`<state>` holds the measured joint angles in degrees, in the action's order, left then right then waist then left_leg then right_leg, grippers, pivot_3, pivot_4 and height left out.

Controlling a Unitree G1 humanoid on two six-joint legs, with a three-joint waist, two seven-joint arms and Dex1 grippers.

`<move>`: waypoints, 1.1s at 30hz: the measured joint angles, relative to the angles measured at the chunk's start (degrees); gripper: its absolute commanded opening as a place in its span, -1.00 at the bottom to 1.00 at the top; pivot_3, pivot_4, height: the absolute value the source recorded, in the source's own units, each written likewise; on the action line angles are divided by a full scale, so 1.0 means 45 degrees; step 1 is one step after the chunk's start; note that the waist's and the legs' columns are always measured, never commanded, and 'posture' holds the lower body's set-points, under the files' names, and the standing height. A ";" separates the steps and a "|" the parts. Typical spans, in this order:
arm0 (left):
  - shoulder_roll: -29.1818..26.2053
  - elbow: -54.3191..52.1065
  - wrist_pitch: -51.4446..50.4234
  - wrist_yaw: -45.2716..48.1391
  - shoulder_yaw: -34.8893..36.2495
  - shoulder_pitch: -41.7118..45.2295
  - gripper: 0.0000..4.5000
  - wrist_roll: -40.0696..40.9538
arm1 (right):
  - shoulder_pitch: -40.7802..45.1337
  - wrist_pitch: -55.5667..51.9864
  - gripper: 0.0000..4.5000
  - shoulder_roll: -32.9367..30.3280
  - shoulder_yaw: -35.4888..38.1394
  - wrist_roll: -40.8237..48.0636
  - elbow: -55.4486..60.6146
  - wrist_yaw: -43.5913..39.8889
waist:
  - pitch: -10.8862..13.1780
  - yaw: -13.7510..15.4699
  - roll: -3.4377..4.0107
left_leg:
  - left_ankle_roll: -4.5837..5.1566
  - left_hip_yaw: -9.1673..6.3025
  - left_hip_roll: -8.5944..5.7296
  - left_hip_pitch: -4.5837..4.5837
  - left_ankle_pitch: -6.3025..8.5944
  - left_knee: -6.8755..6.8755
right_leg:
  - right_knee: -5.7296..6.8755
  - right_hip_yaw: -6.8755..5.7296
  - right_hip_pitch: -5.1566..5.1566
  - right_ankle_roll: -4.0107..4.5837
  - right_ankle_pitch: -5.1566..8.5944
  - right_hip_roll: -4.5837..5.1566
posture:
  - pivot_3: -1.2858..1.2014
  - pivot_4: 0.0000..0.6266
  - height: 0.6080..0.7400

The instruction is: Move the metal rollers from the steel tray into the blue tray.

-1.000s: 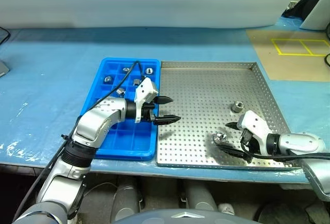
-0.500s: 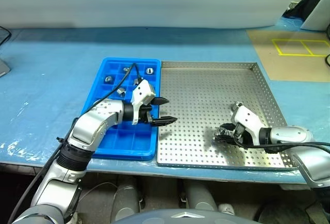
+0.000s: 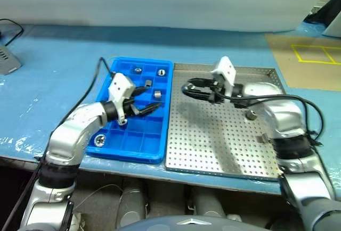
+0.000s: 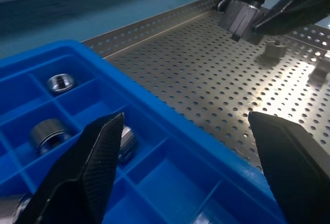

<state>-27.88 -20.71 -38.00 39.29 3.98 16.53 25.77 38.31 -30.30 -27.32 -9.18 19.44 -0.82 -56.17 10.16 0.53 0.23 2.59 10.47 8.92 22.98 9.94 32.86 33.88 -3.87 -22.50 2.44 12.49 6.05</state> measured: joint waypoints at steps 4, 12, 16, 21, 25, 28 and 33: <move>-0.0426 -0.1610 -0.0589 -0.0989 0.1475 -0.1817 0.82 0.0241 | 0.1457 0.1573 -0.30 0.1479 -0.0925 -0.0749 -0.2783 -0.0513 | -0.0001 0.0427 -0.0017 | 0.0006 -0.0001 -0.0002 0.0062 -0.0005 0.0001 | 0.0001 -0.0009 -0.0057 0.0002 -0.0001 0.0004 | 0.24 -0.52 1.00; -0.0698 -0.4686 -0.1689 -0.2454 0.3501 -0.4850 0.82 0.0888 | 0.2868 0.3823 -0.30 0.3058 -0.1793 -0.1845 -0.6974 -0.2047 | 0.0007 0.1614 -0.0043 | -0.0006 -0.0027 -0.0004 0.0059 0.0000 0.0010 | -0.0001 -0.0049 -0.0015 0.0005 0.0001 0.0018 | 0.34 -0.52 1.00; -0.0728 -0.5158 -0.1960 -0.2814 0.4009 -0.5300 0.82 0.1235 | 0.2999 0.4881 -0.30 0.3257 -0.2156 -0.2575 -0.8457 -0.2481 | 0.0010 0.1969 -0.0039 | -0.0034 -0.0043 -0.0001 0.0043 -0.0014 0.0003 | 0.0026 -0.0051 -0.0011 0.0006 0.0000 0.0016 | 0.34 -0.52 1.00; -0.0787 -0.5147 -0.1977 -0.3138 0.4021 -0.4875 0.82 0.1405 | 0.3154 0.6303 -0.14 0.3192 -0.2228 -0.3385 -0.9317 -0.2464 | 0.0008 0.2084 -0.0042 | -0.0063 -0.0052 -0.0002 0.0024 -0.0033 0.0003 | 0.0078 -0.0043 -0.0026 0.0004 0.0000 0.0015 | 0.31 -0.52 1.00; -0.0876 -0.4919 -0.1975 -0.3151 0.3466 -0.4205 0.82 0.1491 | 0.3150 0.6712 0.45 0.2945 -0.2084 -0.3813 -0.9587 -0.2214 | 0.0008 0.2120 -0.0041 | -0.0079 -0.0052 0.0000 0.0029 -0.0043 0.0000 | 0.0118 -0.0035 -0.0057 0.0003 0.0003 0.0011 | 0.25 -0.52 1.00; -0.0864 -0.4593 -0.1970 -0.3075 0.2605 -0.3174 0.82 0.1537 | 0.2798 0.6577 0.59 0.2704 -0.1840 -0.3777 -0.8999 -0.2077 | 0.0007 0.2112 -0.0042 | -0.0080 -0.0050 -0.0008 0.0022 -0.0046 0.0012 | 0.0145 -0.0017 -0.0057 0.0004 0.0004 0.0012 | 0.17 -0.52 1.00; -0.0444 -0.3517 -0.1859 -0.2624 0.0614 -0.1896 0.82 0.1501 | 0.1436 0.5178 0.59 0.1558 -0.0474 -0.3074 -0.6842 -0.1564 | 0.0006 0.1929 -0.0048 | -0.0079 -0.0038 -0.0020 0.0027 -0.0054 0.0040 | 0.0158 0.0018 -0.0056 0.0001 0.0003 0.0012 | 0.05 -0.52 1.00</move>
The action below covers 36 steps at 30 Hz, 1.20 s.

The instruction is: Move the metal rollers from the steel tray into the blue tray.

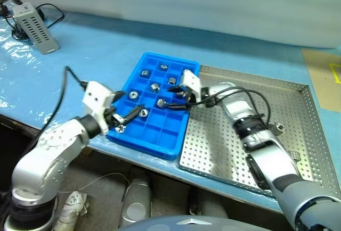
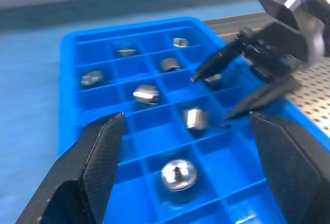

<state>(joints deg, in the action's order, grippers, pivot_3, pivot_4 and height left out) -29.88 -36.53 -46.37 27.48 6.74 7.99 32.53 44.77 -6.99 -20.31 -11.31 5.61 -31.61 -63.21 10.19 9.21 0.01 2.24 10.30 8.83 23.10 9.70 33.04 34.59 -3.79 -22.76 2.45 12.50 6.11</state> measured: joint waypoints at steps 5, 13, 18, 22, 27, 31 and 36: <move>0.0546 0.2068 0.1026 0.0927 -0.1936 0.1733 0.82 -0.0625 | -0.1362 -0.1798 0.59 -0.1290 0.2390 0.0777 0.2442 0.2164 | -0.0001 -0.0585 0.0000 | -0.0011 0.0010 0.0005 -0.0012 -0.0017 0.0000 | 0.0012 0.0014 -0.0011 -0.0002 -0.0001 -0.0009 | -0.05 -0.52 1.00; 0.1430 0.4779 0.2547 0.2556 -0.3522 0.3684 0.82 -0.1371 | -0.3428 -0.3078 0.59 -0.2478 0.4142 0.0622 0.4601 0.5314 | -0.0010 -0.1867 -0.0003 | -0.0011 0.0033 0.0064 -0.0018 -0.0019 -0.0003 | -0.0003 0.0046 -0.0028 0.0001 -0.0001 -0.0092 | -0.18 -0.52 1.00; 0.1747 0.5805 0.3152 0.3297 -0.3947 0.4126 0.82 -0.1725 | -0.4719 -0.4158 0.59 -0.3369 0.4271 0.0152 0.5179 0.6331 | -0.0011 -0.2212 -0.0001 | -0.0018 0.0051 0.0120 -0.0031 -0.0021 -0.0002 | -0.0019 0.0060 -0.0024 0.0017 -0.0008 -0.0154 | -0.21 -0.52 1.00; 0.1793 0.6163 0.3446 0.3652 -0.4117 0.4195 0.82 -0.2027 | -0.5575 -0.5093 0.59 -0.3754 0.4293 0.0131 0.5640 0.6478 | -0.0012 -0.2290 0.0000 | -0.0018 0.0090 0.0144 -0.0061 -0.0019 -0.0003 | -0.0026 0.0093 -0.0023 0.0025 -0.0013 -0.0176 | -0.22 -0.52 1.00; 0.1788 0.6255 0.3568 0.3903 -0.4198 0.4152 0.82 -0.2269 | -0.6075 -0.6259 0.59 -0.3895 0.4322 0.0294 0.6021 0.6505 | -0.0012 -0.2286 0.0000 | -0.0004 0.0161 0.0146 -0.0100 -0.0010 -0.0003 | -0.0026 0.0148 -0.0017 0.0026 -0.0014 -0.0177 | -0.22 -0.52 1.00; 0.1769 0.6234 0.3555 0.3944 -0.4189 0.4093 0.82 -0.2289 | -0.6181 -0.6391 0.21 -0.3996 0.3942 0.0187 0.5965 0.6440 | -0.0011 -0.2278 -0.0001 | 0.0010 0.0209 0.0153 -0.0122 0.0001 -0.0003 | -0.0029 0.0175 -0.0017 0.0025 -0.0014 -0.0175 | -0.19 -0.52 1.00; 0.1432 0.6032 0.3514 0.3831 -0.3961 0.3864 0.82 -0.2305 | -0.5834 -0.6499 -0.25 -0.3906 0.3608 0.0314 0.5838 0.5982 | -0.0011 -0.2263 -0.0002 | 0.0008 0.0228 0.0167 -0.0140 0.0002 -0.0014 | -0.0027 0.0176 -0.0017 0.0026 -0.0015 -0.0177 | -0.13 -0.52 1.00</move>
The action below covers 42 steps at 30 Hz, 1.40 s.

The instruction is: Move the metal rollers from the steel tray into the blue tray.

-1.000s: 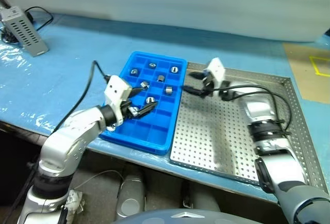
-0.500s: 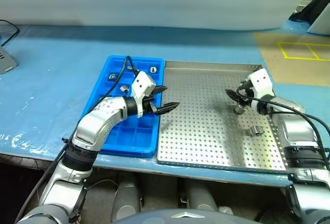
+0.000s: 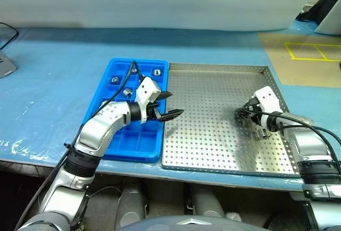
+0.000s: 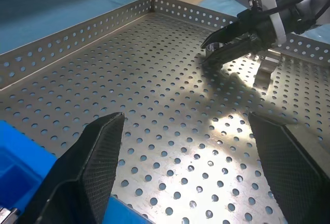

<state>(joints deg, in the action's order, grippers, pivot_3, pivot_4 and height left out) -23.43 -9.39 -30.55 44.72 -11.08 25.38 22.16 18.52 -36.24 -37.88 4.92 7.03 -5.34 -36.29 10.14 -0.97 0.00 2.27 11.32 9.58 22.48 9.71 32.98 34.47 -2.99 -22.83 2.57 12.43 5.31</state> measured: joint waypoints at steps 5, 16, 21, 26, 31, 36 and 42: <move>-0.0386 -0.0652 -0.0290 -0.0477 0.0569 -0.0688 0.82 0.0018 | 0.1786 0.0507 -0.25 0.1185 -0.0438 0.0776 -0.0183 -0.0999 | 0.0003 -0.0004 0.0002 | -0.0013 0.0024 0.0023 -0.0003 -0.0005 -0.0009 | 0.0021 0.0002 -0.0040 0.0022 -0.0014 -0.0003 | -0.02 -0.52 1.00; -0.1587 -0.5165 -0.2503 -0.2545 0.4315 -0.4720 0.82 0.1104 | 0.5777 0.3460 -0.25 0.4507 -0.3947 0.1297 -0.2183 -0.5299 | 0.0005 0.1139 -0.0027 | -0.0046 0.0028 0.0034 0.0032 -0.0007 -0.0100 | -0.0037 -0.0024 -0.0064 0.0072 0.0004 -0.0008 | 0.24 -0.52 1.00; -0.1566 -0.6433 -0.3542 -0.3426 0.7429 -0.6823 0.82 0.2511 | 0.5627 0.4060 -0.25 0.4778 -0.5389 0.0991 -0.2633 -0.7136 | 0.0033 0.1841 -0.0054 | -0.0047 0.0012 0.0036 0.0086 -0.0006 -0.0093 | -0.0058 -0.0050 -0.0078 0.0072 0.0003 -0.0008 | 0.29 -0.52 1.00; -0.2034 -0.7001 -0.3754 -0.3589 0.8448 -0.7570 0.82 0.3004 | 0.5527 0.4379 -0.25 0.4924 -0.5811 0.0950 -0.2498 -0.7871 | 0.0036 0.2200 -0.0065 | -0.0063 0.0006 0.0032 0.0007 -0.0012 -0.0124 | -0.0058 -0.0037 -0.0032 -0.0003 0.0046 -0.0008 | 0.29 -0.52 1.00; -0.2238 -0.7049 -0.3749 -0.3692 0.8388 -0.7529 0.82 0.3273 | 0.4509 0.4009 -0.25 0.5058 -0.6445 0.0951 -0.1414 -0.8051 | 0.0035 0.2260 -0.0071 | -0.0108 0.0005 0.0035 -0.0033 -0.0040 -0.0178 | -0.0058 -0.0031 -0.0029 -0.0028 0.0059 -0.0023 | 0.27 -0.52 1.00; -0.2417 -0.6577 -0.3620 -0.3658 0.7088 -0.6489 0.82 0.3026 | 0.3488 0.3030 -0.25 0.5296 -0.6905 0.0951 -0.0181 -0.7474 | 0.0031 0.2191 -0.0076 | -0.0149 0.0002 0.0047 -0.0036 -0.0065 -0.0211 | -0.0059 -0.0024 -0.0048 -0.0027 0.0059 -0.0049 | 0.23 -0.52 1.00; -0.2520 -0.5652 -0.3250 -0.3305 0.5147 -0.4665 0.82 0.2561 | 0.2961 0.2222 0.77 0.5926 -0.6669 0.0982 0.0401 -0.5823 | 0.0027 0.2053 -0.0080 | -0.0168 0.0007 0.0044 -0.0075 -0.0076 -0.0219 | -0.0038 -0.0004 -0.0040 -0.0027 0.0058 -0.0054 | 0.14 -0.52 1.00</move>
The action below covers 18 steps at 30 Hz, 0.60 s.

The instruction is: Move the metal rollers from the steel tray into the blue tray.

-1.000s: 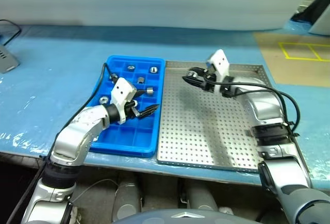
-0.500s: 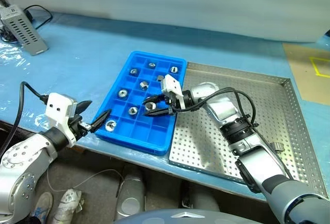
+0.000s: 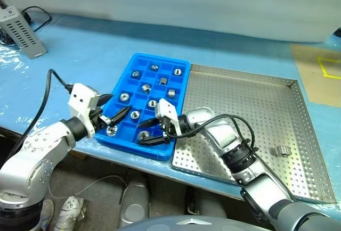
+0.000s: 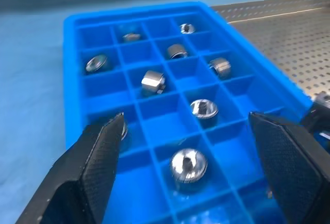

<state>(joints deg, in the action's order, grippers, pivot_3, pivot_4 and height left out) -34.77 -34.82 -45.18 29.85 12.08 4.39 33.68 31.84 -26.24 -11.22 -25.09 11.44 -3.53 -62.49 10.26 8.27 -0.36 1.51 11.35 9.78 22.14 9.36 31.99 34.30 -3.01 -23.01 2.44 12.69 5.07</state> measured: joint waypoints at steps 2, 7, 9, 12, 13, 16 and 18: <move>0.0040 0.0401 0.0135 0.0295 -0.0904 0.0412 0.82 -0.0212 | -0.0111 -0.0015 0.77 -0.0090 0.0244 -0.0015 0.0039 0.0460 | -0.0002 -0.0009 -0.0004 | -0.0005 0.0004 0.0000 -0.0007 -0.0003 -0.0001 | 0.0003 0.0002 0.0005 -0.0002 0.0001 0.0000 | 0.09 -0.52 1.00; 0.0674 0.1735 0.0736 0.1125 -0.2726 0.1865 0.82 -0.0536 | -0.0818 -0.0250 0.77 -0.1103 0.1656 0.0069 0.0952 0.1592 | -0.0006 -0.0209 -0.0009 | -0.0046 0.0013 -0.0015 -0.0009 -0.0029 0.0014 | 0.0011 0.0021 0.0025 0.0063 -0.0042 0.0003 | -0.06 -0.52 1.00; 0.0943 0.2521 0.1089 0.1619 -0.3306 0.2567 0.82 -0.0688 | -0.1297 -0.0469 0.77 -0.2076 0.2772 0.0072 0.1365 0.2077 | -0.0010 -0.0421 -0.0012 | -0.0049 0.0023 -0.0018 -0.0015 -0.0031 0.0031 | 0.0012 0.0039 0.0032 0.0061 -0.0044 0.0002 | -0.13 -0.52 1.00; 0.1471 0.3929 0.1697 0.2390 -0.4024 0.3593 0.82 -0.0970 | -0.2446 -0.0681 0.77 -0.3367 0.4054 0.0031 0.2115 0.2693 | -0.0015 -0.0797 -0.0015 | -0.0045 0.0033 -0.0013 -0.0026 -0.0029 0.0030 | 0.0006 0.0053 0.0036 0.0063 -0.0045 -0.0006 | -0.21 -0.52 1.00; 0.1648 0.4467 0.1991 0.2707 -0.4316 0.3952 0.82 -0.1139 | -0.2980 -0.0711 0.77 -0.3759 0.4475 -0.0006 0.2417 0.2940 | -0.0017 -0.0961 -0.0017 | -0.0041 0.0034 -0.0011 -0.0026 -0.0027 0.0027 | 0.0004 0.0054 0.0037 0.0062 -0.0045 -0.0009 | -0.22 -0.52 1.00; 0.2308 0.5977 0.2856 0.3539 -0.4936 0.4861 0.82 -0.1590 | -0.4407 -0.0997 0.77 -0.4424 0.5703 0.0025 0.3352 0.3652 | -0.0022 -0.1544 -0.0009 | 0.0003 0.0042 -0.0008 -0.0016 -0.0001 0.0027 | -0.0012 0.0066 0.0027 0.0064 -0.0046 -0.0020 | -0.31 -0.52 1.00; 0.2761 0.6809 0.3563 0.4095 -0.5372 0.5363 0.82 -0.1924 | -0.5330 -0.1317 0.77 -0.4691 0.6636 0.0134 0.4181 0.4102 | -0.0028 -0.1909 -0.0003 | 0.0025 0.0049 -0.0003 -0.0014 0.0013 0.0027 | -0.0042 0.0070 0.0033 0.0064 -0.0046 -0.0028 | -0.35 -0.52 1.00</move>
<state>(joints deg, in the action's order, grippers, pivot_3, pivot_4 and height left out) -22.34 -4.18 -29.14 48.28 -12.09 28.52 25.02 7.86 -32.17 -32.33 4.77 12.04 15.28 -44.03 10.14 -0.32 -0.37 1.63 11.57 9.77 22.08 9.42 32.11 34.11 -2.70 -22.86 2.73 12.48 4.94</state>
